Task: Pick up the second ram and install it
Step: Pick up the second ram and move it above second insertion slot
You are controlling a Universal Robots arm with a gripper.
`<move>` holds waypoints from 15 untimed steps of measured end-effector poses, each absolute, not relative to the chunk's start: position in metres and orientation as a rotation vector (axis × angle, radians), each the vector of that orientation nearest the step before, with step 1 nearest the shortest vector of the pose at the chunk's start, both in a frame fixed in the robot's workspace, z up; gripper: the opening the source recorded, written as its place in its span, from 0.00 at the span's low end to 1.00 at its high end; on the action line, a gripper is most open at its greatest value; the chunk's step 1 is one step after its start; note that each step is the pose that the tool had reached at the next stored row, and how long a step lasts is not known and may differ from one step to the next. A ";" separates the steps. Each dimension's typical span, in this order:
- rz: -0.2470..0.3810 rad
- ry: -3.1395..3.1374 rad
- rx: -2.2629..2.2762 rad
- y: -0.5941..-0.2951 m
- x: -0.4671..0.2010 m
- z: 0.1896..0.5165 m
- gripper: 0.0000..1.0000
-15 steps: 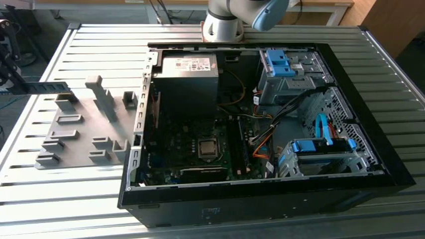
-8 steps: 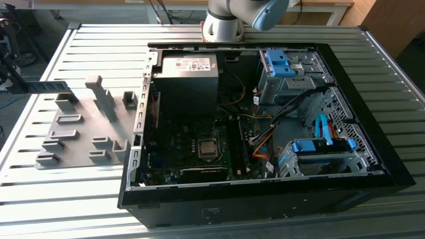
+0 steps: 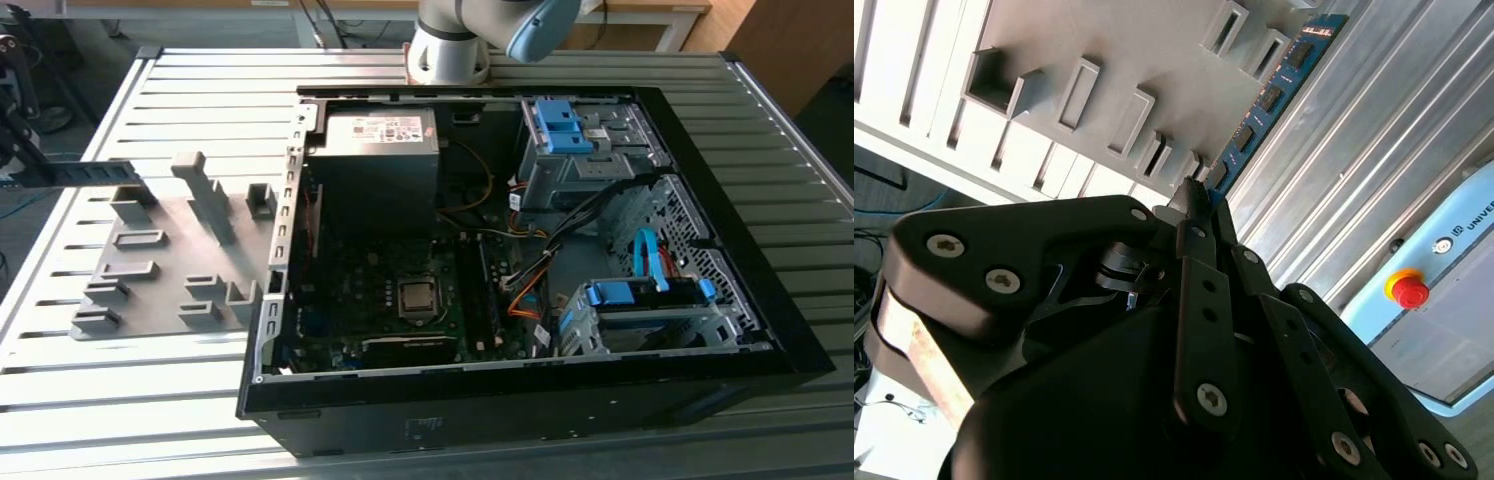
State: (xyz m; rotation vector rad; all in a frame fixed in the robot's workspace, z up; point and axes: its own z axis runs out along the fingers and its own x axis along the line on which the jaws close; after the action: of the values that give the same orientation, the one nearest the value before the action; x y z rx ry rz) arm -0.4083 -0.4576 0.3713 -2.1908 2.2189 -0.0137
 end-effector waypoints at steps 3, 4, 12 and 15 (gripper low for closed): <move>-0.014 2.219 -2.191 -0.458 -0.408 0.372 0.14; -0.014 2.219 -2.191 -0.458 -0.408 0.372 0.14; -0.014 2.219 -2.191 -0.458 -0.408 0.374 0.14; -0.014 2.219 -2.191 -0.458 -0.408 0.375 0.14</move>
State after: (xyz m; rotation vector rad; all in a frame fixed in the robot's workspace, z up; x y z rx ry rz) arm -0.4083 -0.4576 0.3746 -2.1908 2.2188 -0.0136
